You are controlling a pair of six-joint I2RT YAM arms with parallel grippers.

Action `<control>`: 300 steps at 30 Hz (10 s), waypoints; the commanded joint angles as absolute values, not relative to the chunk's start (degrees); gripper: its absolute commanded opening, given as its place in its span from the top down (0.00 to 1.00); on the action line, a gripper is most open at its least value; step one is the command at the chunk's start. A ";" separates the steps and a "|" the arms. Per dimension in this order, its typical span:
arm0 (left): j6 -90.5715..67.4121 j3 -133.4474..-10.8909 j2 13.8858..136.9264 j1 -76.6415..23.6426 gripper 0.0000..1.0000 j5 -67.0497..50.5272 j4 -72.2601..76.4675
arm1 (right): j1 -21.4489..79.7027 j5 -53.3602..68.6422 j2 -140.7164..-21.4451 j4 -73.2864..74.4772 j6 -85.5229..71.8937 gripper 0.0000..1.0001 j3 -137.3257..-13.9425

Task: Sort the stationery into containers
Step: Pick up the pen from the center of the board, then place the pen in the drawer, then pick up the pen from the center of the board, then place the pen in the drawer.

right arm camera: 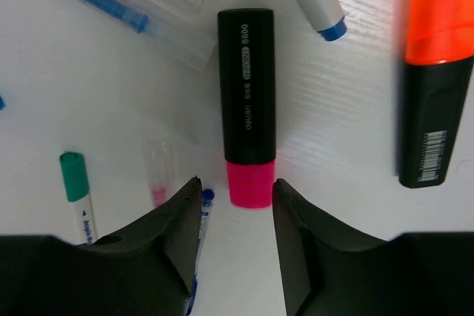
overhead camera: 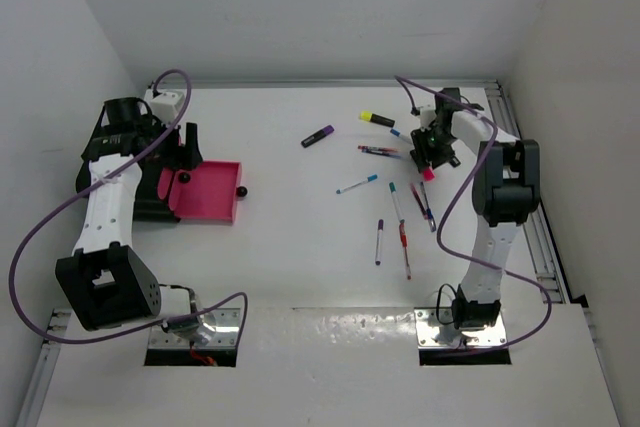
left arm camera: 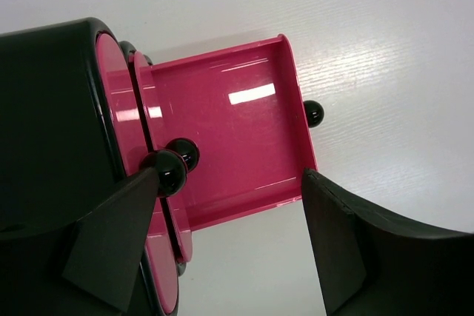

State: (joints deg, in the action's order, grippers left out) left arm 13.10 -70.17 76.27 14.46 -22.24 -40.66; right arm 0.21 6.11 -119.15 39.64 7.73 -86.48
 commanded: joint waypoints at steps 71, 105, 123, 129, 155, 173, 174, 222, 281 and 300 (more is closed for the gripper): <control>4.83 -72.95 77.61 37.26 0.15 -48.52 -39.19 | 52.29 21.70 -138.25 -13.16 4.85 1.00 -113.12; 9.32 -74.44 79.98 39.38 0.15 -47.81 -43.51 | 55.20 27.95 -144.23 -8.70 7.65 0.90 -113.29; 10.02 -76.64 80.51 39.46 0.15 -48.25 -44.56 | 49.85 23.99 -132.20 -16.00 -9.31 0.51 -118.13; 12.03 -77.08 79.81 37.54 0.15 -48.78 -45.17 | 37.13 23.12 -122.01 -2.92 -3.88 0.54 -111.63; 14.68 -81.39 76.91 16.09 0.01 -36.57 -45.44 | -5.80 9.93 -129.63 36.03 25.75 0.41 -106.61; 12.57 -77.97 76.47 12.74 0.02 -34.54 -43.07 | -8.70 11.78 -133.51 41.04 27.16 0.60 -106.35; 12.31 -77.35 76.29 12.57 0.03 -34.45 -42.46 | -8.70 11.95 -133.51 41.39 26.55 0.67 -106.26; -39.81 -60.03 70.23 -15.55 0.30 -37.00 5.27 | 31.73 26.20 -86.92 -3.60 -35.95 1.00 -71.01; 48.96 -71.72 88.68 -0.88 1.00 -19.59 -38.78 | 21.53 27.77 -81.39 11.78 -18.72 0.35 -64.78; 38.94 -63.82 92.29 7.82 1.00 -36.65 -18.03 | 20.57 28.57 -83.67 12.66 -19.07 0.34 -66.00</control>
State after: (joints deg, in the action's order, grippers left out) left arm 41.23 -64.86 92.90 7.49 -30.81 -23.42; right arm 20.75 27.53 -83.53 13.85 -19.64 -64.40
